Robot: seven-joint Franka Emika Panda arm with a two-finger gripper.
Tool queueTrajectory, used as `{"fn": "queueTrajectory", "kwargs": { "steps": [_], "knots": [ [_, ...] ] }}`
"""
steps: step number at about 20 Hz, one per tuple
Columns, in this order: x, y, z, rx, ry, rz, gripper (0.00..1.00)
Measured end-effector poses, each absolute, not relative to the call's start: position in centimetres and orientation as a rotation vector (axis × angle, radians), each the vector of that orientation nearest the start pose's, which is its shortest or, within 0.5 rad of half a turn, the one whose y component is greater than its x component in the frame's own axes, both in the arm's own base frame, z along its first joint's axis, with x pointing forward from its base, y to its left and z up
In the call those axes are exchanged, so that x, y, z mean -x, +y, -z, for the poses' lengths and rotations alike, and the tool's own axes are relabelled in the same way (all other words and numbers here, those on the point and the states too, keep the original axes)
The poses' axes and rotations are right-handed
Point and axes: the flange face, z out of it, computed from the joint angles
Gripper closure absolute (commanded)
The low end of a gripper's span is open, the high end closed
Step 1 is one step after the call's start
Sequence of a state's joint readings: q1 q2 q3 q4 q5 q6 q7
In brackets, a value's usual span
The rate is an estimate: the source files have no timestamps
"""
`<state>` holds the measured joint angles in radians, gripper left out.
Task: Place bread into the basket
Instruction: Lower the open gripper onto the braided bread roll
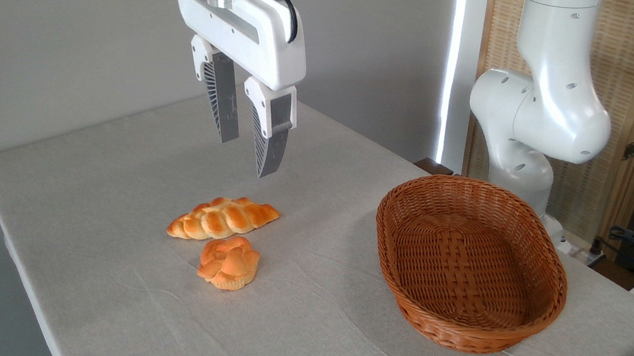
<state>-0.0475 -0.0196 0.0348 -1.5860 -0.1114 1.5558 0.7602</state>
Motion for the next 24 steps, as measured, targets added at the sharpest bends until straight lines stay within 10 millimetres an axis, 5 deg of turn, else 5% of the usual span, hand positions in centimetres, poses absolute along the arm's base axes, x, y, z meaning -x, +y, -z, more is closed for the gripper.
{"fn": "queueTrajectory", "kwargs": {
  "steps": [11,18,24],
  "knots": [
    [-54.6,-2.4,-62.1,3.006,1.248,0.030,0.00],
    [-56.3,-10.0,-58.6,2.918,1.415,0.082,0.00],
    [-54.5,-15.9,-51.5,2.872,1.573,-0.122,0.00]
  ]
}}
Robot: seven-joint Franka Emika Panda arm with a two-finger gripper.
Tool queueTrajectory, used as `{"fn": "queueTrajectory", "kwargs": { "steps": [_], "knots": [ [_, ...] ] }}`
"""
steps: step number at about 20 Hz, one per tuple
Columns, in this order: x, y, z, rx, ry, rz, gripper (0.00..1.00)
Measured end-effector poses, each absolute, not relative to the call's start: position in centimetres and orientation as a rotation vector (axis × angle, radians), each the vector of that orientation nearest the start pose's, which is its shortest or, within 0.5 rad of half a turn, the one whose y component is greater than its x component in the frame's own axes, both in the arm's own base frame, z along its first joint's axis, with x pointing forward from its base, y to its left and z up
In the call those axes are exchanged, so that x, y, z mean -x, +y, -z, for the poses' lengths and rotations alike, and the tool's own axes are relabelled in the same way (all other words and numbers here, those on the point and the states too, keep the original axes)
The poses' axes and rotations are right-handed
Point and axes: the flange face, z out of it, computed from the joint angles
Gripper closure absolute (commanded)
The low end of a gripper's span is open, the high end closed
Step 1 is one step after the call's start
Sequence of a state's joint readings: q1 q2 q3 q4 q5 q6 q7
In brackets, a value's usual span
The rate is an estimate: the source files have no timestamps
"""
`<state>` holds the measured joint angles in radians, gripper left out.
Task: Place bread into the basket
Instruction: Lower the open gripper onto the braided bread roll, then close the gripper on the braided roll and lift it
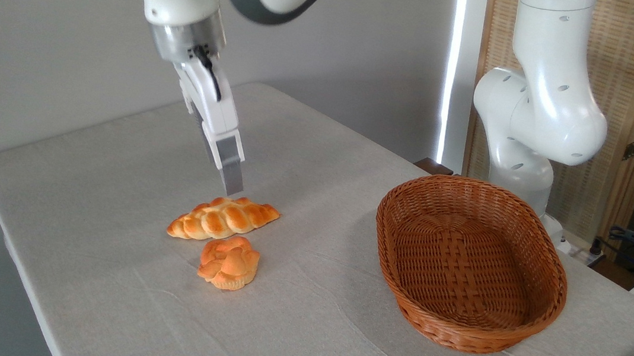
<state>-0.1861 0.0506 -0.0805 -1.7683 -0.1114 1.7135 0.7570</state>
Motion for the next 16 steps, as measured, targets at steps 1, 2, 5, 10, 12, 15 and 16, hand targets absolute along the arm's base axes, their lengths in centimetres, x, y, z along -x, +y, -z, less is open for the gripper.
{"fn": "queueTrajectory", "kwargs": {
  "steps": [1,2,5,10,12,15,16],
  "knots": [
    [-54.4,-16.6,-50.6,2.863,1.591,-0.129,0.00],
    [-54.4,-17.2,-49.8,2.857,1.601,-0.127,0.00],
    [-54.3,-18.1,-47.1,2.848,1.617,-0.134,0.00],
    [-53.5,-20.1,-42.3,2.824,1.655,-0.142,0.02],
    [-53.5,-20.7,-41.1,2.816,1.667,-0.139,0.40],
    [-53.6,-21.1,-40.0,2.807,1.673,-0.133,0.94],
    [-53.6,-21.1,-39.9,2.807,1.673,-0.132,0.94]
  ]
}}
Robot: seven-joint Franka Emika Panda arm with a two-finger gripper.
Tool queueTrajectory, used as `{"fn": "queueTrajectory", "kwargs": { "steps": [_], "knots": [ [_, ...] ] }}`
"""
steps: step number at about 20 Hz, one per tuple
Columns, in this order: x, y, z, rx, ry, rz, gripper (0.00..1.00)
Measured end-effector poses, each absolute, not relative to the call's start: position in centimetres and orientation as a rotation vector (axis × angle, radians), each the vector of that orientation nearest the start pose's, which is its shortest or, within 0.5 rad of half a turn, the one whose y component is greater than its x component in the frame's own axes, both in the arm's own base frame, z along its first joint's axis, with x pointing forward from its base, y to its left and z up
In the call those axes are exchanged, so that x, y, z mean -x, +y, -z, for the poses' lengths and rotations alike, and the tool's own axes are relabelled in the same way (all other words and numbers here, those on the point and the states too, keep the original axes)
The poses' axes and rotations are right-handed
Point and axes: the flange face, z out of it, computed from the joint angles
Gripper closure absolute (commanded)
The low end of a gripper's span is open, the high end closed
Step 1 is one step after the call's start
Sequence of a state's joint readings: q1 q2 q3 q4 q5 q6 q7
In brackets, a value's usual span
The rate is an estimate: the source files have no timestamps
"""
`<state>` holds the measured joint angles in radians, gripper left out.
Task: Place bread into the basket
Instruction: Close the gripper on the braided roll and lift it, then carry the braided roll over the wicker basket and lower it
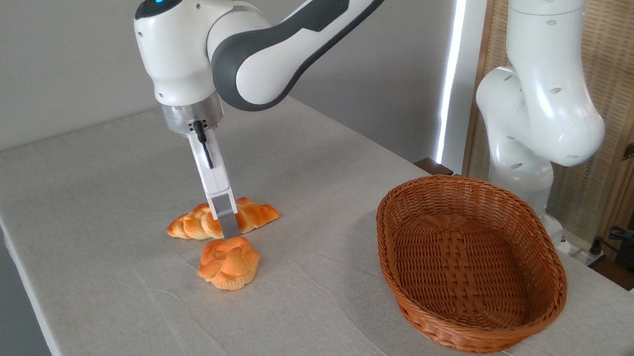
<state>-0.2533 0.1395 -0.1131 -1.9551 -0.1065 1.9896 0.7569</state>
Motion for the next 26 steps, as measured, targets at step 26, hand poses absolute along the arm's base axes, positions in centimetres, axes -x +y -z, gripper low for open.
{"fn": "queueTrajectory", "kwargs": {
  "steps": [26],
  "knots": [
    [-42.6,0.4,-56.2,2.767,1.804,-0.089,0.92]
  ]
}}
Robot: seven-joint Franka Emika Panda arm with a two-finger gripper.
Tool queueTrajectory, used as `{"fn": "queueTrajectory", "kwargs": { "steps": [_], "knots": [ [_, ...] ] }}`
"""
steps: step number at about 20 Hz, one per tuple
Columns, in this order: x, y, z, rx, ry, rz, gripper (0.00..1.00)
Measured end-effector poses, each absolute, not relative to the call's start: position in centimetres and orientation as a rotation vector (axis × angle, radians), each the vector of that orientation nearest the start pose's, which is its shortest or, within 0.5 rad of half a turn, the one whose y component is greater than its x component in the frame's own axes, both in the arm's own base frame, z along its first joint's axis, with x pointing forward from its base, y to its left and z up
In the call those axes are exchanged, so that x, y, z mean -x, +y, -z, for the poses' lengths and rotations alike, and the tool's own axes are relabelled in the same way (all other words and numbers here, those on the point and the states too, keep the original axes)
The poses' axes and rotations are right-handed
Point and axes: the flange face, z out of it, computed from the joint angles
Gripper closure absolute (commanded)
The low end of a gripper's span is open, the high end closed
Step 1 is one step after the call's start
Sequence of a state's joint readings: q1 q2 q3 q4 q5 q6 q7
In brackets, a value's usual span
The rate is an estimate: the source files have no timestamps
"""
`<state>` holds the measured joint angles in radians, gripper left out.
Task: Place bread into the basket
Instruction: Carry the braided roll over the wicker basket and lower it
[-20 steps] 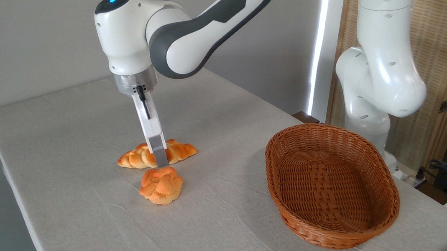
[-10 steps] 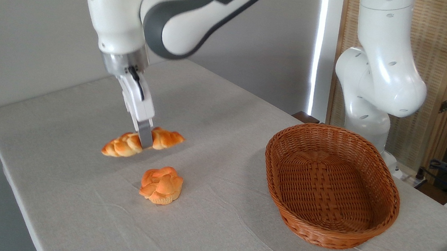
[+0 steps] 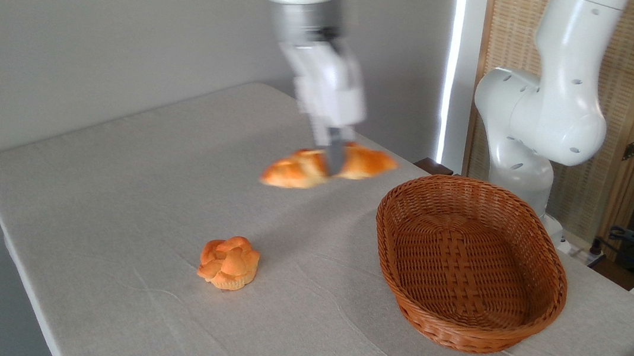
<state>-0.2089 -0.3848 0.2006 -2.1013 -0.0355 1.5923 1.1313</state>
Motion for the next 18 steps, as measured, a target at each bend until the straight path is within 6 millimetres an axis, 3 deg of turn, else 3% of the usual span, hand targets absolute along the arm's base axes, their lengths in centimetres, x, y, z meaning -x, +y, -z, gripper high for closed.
{"fn": "queueTrajectory", "kwargs": {
  "steps": [2,5,9,12,14,15,16,18],
  "knots": [
    [-38.1,3.5,-55.5,2.723,1.907,-0.105,0.92],
    [-34.1,3.3,-53.4,2.595,2.003,-0.241,0.91],
    [-32.9,1.7,-50.4,2.531,2.073,-0.364,0.84],
    [-32.7,3.7,-48.9,2.532,2.036,-0.445,0.80],
    [-32.6,6.0,-48.2,2.595,2.005,-0.447,0.66],
    [-32.5,6.7,-47.9,2.620,1.997,-0.446,0.53],
    [-32.4,7.0,-47.7,2.632,1.994,-0.450,0.40],
    [-32.3,6.7,-47.0,2.629,2.007,-0.479,0.24]
  ]
}}
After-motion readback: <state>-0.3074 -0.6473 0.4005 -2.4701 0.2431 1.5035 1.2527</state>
